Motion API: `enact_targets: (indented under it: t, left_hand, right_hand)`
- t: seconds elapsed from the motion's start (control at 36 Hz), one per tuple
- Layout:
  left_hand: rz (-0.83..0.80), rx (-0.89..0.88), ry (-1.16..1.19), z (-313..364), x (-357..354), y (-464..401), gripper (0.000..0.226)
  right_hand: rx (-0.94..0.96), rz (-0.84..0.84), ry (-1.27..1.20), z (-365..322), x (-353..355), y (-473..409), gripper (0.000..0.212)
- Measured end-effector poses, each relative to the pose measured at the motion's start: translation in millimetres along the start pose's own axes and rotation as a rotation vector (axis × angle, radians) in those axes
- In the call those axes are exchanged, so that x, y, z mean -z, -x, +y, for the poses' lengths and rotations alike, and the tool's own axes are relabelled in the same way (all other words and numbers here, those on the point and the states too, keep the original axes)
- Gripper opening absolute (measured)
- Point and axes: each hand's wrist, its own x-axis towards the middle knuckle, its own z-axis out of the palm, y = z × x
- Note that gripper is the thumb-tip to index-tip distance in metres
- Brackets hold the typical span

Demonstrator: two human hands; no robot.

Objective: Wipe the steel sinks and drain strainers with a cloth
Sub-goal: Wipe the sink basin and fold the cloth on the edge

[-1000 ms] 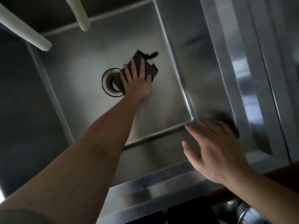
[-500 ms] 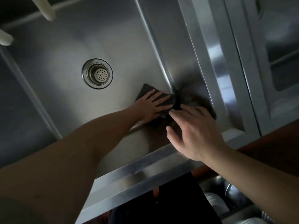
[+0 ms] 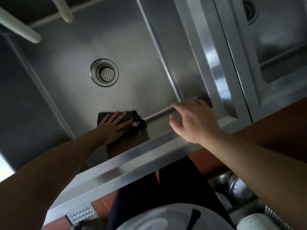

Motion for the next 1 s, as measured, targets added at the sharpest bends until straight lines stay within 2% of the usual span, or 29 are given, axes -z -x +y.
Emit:
enact_targets:
  t: [0.08,0.14,0.19,0.25,0.33,0.39,0.44,0.5,0.56,0.64,0.69,0.75,0.83,1.0]
  left_hand:
    - [-0.169,0.101,0.249,8.0,19.6,15.3,0.055]
    - [-0.197,0.169,0.479,16.1,39.3,28.5,0.048]
    - [-0.142,0.256,0.736,24.9,58.6,49.3,0.045]
    - [-0.002,0.283,0.834,29.0,70.2,75.4,0.047]
    - [0.199,0.349,0.946,34.0,75.3,119.8,0.046]
    - [0.336,0.413,0.941,40.6,71.6,150.4,0.048]
    - [0.494,0.547,0.797,51.8,62.3,179.8,0.052]
    - [0.659,0.736,0.726,68.0,47.4,205.2,0.06]
    - [0.742,0.936,0.769,86.6,32.1,221.5,0.073]
    - [0.754,1.232,0.96,118.1,13.0,224.7,0.087]
    - [0.773,1.376,1.112,135.7,8.7,213.1,0.088]
    - [0.823,1.475,1.226,146.8,12.8,198.3,0.089]
    - [0.915,1.604,1.419,147.1,29.3,179.3,0.093]
    - [0.908,1.831,1.332,142.9,39.1,157.9,0.076]
  right_hand:
    - [0.013,0.059,0.015,0.2,-2.9,-0.4,0.052]
    - [0.016,0.129,0.003,-0.8,-4.1,1.2,0.047]
    - [0.012,0.172,0.001,-1.7,-3.6,3.4,0.043]
    - [0.0,0.117,0.008,-1.9,-1.4,3.1,0.047]
    - [-0.073,-0.129,0.081,-2.9,3.6,-4.5,0.062]
    - [-0.121,-0.418,0.081,-2.5,8.2,-18.7,0.055]
    - [-0.117,-0.695,-0.02,-8.2,16.4,-34.3,0.042]
    - [-0.06,-0.829,-0.021,-16.5,22.4,-48.7,0.033]
    - [-0.069,-0.809,0.014,-25.9,19.7,-61.5,0.034]
    - [-0.077,-0.621,-0.051,-47.2,-1.6,-78.8,0.029]
    - [-0.069,-0.554,-0.155,-70.7,-19.1,-85.6,0.04]
    - [-0.005,-0.581,-0.199,-93.6,-37.1,-88.4,0.049]
    - [0.104,-0.658,-0.23,-121.0,-58.8,-90.4,0.049]
    - [0.259,-0.797,-0.291,-157.5,-95.2,-112.0,0.053]
